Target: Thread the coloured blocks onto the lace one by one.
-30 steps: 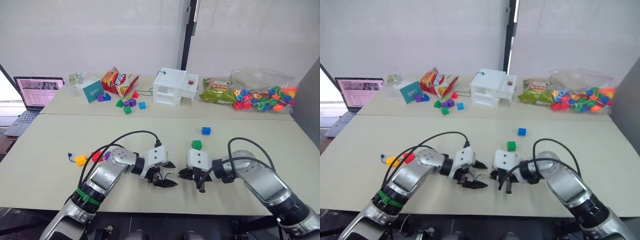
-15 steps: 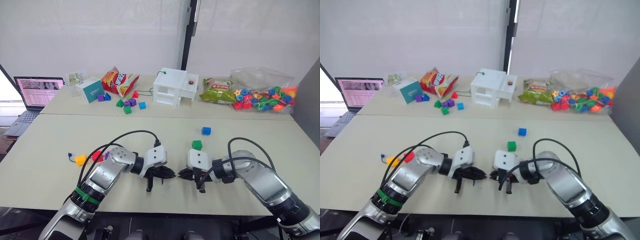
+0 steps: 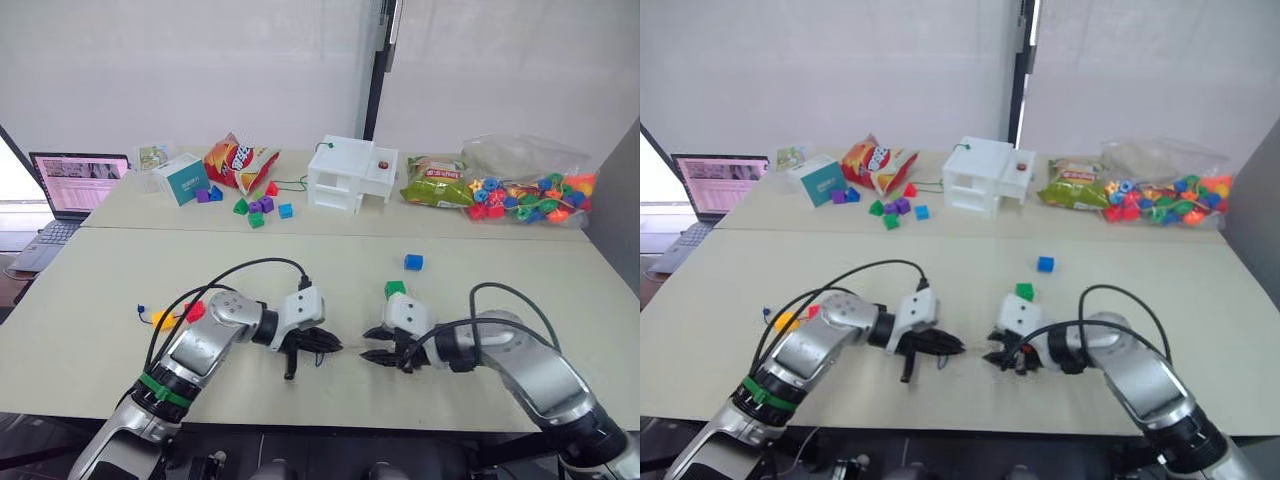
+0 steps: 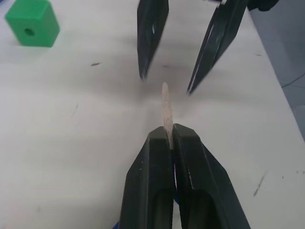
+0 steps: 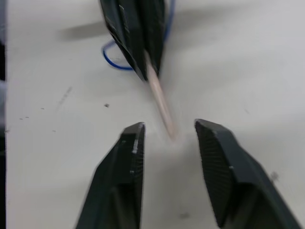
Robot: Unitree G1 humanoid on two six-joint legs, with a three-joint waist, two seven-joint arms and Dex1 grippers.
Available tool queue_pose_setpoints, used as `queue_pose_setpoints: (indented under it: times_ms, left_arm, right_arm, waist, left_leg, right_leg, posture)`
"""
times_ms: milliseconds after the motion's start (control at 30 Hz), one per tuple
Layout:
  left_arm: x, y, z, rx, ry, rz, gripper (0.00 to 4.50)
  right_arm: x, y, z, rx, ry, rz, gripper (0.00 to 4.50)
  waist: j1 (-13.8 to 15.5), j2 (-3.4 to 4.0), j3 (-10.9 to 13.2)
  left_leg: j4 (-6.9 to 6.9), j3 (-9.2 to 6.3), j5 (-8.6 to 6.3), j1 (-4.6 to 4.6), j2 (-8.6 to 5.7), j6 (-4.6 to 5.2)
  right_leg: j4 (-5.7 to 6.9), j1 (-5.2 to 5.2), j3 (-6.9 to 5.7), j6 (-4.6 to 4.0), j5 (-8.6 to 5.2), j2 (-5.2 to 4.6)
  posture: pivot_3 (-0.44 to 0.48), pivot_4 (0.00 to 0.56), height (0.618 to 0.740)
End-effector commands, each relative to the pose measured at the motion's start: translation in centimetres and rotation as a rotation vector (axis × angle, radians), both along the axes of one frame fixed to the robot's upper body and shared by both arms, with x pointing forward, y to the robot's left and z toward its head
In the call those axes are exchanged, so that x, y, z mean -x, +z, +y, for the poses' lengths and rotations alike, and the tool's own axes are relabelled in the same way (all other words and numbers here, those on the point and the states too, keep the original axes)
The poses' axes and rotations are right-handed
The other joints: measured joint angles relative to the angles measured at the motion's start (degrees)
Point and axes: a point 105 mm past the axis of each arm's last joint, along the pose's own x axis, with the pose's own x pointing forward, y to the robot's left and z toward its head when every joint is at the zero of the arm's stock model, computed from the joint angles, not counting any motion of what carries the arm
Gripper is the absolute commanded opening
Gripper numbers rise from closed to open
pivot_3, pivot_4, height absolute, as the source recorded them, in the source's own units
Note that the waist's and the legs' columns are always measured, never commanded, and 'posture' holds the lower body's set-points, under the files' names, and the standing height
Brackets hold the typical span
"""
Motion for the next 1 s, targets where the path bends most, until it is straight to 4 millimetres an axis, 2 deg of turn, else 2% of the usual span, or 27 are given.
queue_pose_setpoints:
  times_ms: [33, 167, 300, 433, 633, 700, 767, 900, 1000]
  left_arm:
    - [0.2, 1.0, 0.1, 0.024, -0.014, -0.028, 0.00]
    - [0.2, 1.0, 1.0, 0.012, 0.010, -0.024, 0.00]
    - [0.1, 0.8, 1.5, 0.002, 0.023, -0.020, 0.00]
    - [0.0, 0.9, 1.7, -0.001, 0.028, -0.023, 0.00]
    - [-0.2, 1.1, 1.6, -0.001, 0.027, -0.029, 0.00]
    - [-0.2, 1.1, 1.6, -0.002, 0.027, -0.030, 0.00]
    - [-0.3, 1.1, 1.6, -0.004, 0.027, -0.033, 0.00]
    - [-0.3, 1.2, 1.5, -0.002, 0.026, -0.032, 0.00]
    - [-0.3, 1.2, 1.5, -0.003, 0.027, -0.033, 0.00]
  right_arm:
    - [-0.1, 1.8, -1.3, -0.068, -0.117, -0.050, 3.10]
    - [-1.5, 1.7, -3.3, -0.166, -0.417, -0.125, 4.47]
    - [-2.7, 1.2, -4.0, -0.202, -0.654, -0.206, 4.47]
    - [-4.5, 0.9, -3.7, -0.309, -0.948, -0.277, 4.47]
    - [-6.8, 0.1, -1.6, -0.390, -1.099, -0.288, 4.47]
    - [-7.4, -0.3, -0.6, -0.399, -1.091, -0.275, 4.47]
    - [-8.2, -0.8, -0.8, -0.400, -1.142, -0.279, 4.47]
    - [-9.1, -1.8, -0.4, -0.436, -1.125, -0.243, 4.47]
    - [-8.7, -1.4, -0.3, -0.503, -1.122, -0.250, 3.68]
  waist:
    - [0.03, 0.00, 0.00]
    - [-0.07, 0.00, 0.00]
    - [-0.21, 0.01, -0.01]
    - [-0.29, 0.00, -0.02]
    - [-0.59, 0.03, -0.02]
    - [-0.68, 0.04, -0.02]
    - [-0.95, 0.04, -0.02]
    - [-1.30, 0.04, -0.02]
    - [-1.56, 0.04, -0.02]
  left_leg:
    - [0.00, -0.01, 0.00, 0.00, 0.00, 0.00]
    - [-0.04, -0.03, 0.00, 0.03, 0.04, 0.00]
    - [-0.08, 0.00, 0.03, 0.03, 0.01, -0.04]
    - [-0.10, 0.03, 0.05, -0.01, -0.04, -0.08]
    - [-0.17, 0.04, 0.14, -0.02, -0.07, -0.23]
    - [-0.18, 0.04, 0.14, -0.02, -0.07, -0.24]
    - [-0.20, 0.04, 0.15, -0.03, -0.07, -0.25]
    - [-0.24, 0.04, 0.17, -0.04, -0.07, -0.28]
    - [-0.27, 0.05, 0.17, -0.06, -0.06, -0.28]
  right_leg:
    - [0.00, 0.01, -0.01, 0.00, 0.00, 0.00]
    - [0.00, 0.02, 0.00, 0.00, 0.00, 0.05]
    - [0.05, -0.06, 0.07, -0.01, 0.00, 0.05]
    - [0.08, -0.16, 0.11, -0.01, 0.00, 0.04]
    - [0.15, -0.29, 0.13, -0.04, 0.02, 0.08]
    - [0.16, -0.31, 0.13, -0.04, 0.02, 0.09]
    - [0.17, -0.34, 0.13, -0.04, 0.02, 0.10]
    - [0.19, -0.38, 0.14, -0.05, 0.02, 0.10]
    - [0.21, -0.44, 0.15, -0.05, 0.02, 0.11]
  posture:
    - [0.000, 0.150, 0.740]
    - [0.000, 0.150, 0.740]
    - [0.000, 0.150, 0.740]
    - [0.000, 0.150, 0.740]
    - [0.000, 0.150, 0.740]
    - [0.000, 0.150, 0.740]
    - [0.000, 0.150, 0.740]
    - [0.000, 0.150, 0.740]
    - [0.000, 0.150, 0.740]
